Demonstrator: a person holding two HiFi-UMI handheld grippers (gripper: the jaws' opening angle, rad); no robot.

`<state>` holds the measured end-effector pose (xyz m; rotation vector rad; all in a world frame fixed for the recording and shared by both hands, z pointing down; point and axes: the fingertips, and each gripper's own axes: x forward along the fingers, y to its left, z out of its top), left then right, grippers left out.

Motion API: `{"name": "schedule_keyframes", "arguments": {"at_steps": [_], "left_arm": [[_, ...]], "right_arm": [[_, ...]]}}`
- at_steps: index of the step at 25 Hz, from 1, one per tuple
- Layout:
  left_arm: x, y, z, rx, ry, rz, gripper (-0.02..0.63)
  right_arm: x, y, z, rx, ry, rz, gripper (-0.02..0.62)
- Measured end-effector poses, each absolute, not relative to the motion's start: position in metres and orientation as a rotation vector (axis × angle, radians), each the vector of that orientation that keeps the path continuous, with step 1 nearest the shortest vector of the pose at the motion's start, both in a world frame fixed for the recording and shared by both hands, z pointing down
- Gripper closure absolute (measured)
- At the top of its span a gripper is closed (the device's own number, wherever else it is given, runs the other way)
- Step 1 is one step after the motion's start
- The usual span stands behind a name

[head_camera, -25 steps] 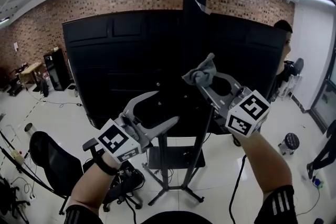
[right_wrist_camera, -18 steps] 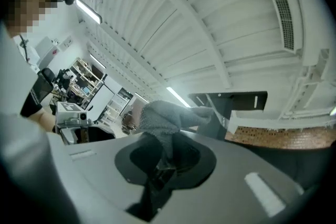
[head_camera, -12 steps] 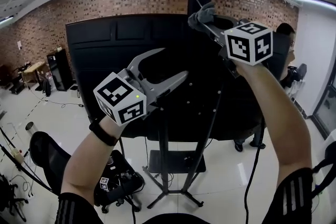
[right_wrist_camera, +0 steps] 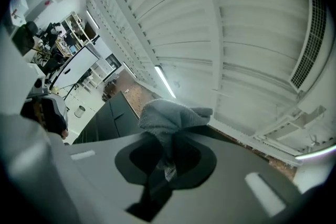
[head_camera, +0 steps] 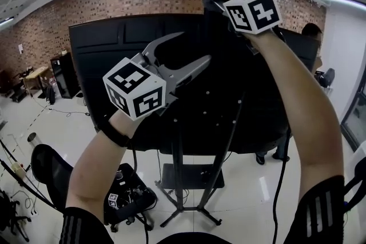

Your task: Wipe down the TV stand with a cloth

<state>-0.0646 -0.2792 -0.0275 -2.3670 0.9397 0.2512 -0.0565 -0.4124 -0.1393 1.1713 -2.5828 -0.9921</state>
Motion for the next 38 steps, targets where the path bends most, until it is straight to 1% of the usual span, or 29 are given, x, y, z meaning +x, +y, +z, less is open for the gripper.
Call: {"name": "schedule_keyframes", "arguments": {"at_steps": [5,12,19,26,33,38], "left_arm": [[-0.066,-0.285,-0.015,-2.376,0.953,0.237,0.28],[-0.078,-0.292,0.023,-2.42,0.994,0.241,0.284],[-0.07,-0.293,0.048,-2.452,0.977,0.225,0.285],[-0.065,-0.29,0.071,-2.497,0.967,0.233,0.287],[-0.066,-0.286,0.098,-2.529,0.983,0.232,0.29],[-0.066,-0.286,0.116,-2.528,0.997,0.198,0.29]], "right_arm": [[-0.059,-0.423,-0.127,1.151,-2.532,-1.035,0.561],[-0.068,-0.418,-0.08,1.131,-2.37,-1.182,0.563],[-0.065,-0.418,-0.05,1.143,-2.31,-1.254,0.563],[-0.067,-0.419,0.004,1.087,-2.246,-1.245,0.563],[-0.071,-0.422,0.065,1.015,-2.017,-1.338,0.565],[-0.07,-0.423,0.086,1.003,-1.91,-1.404,0.566]]}}
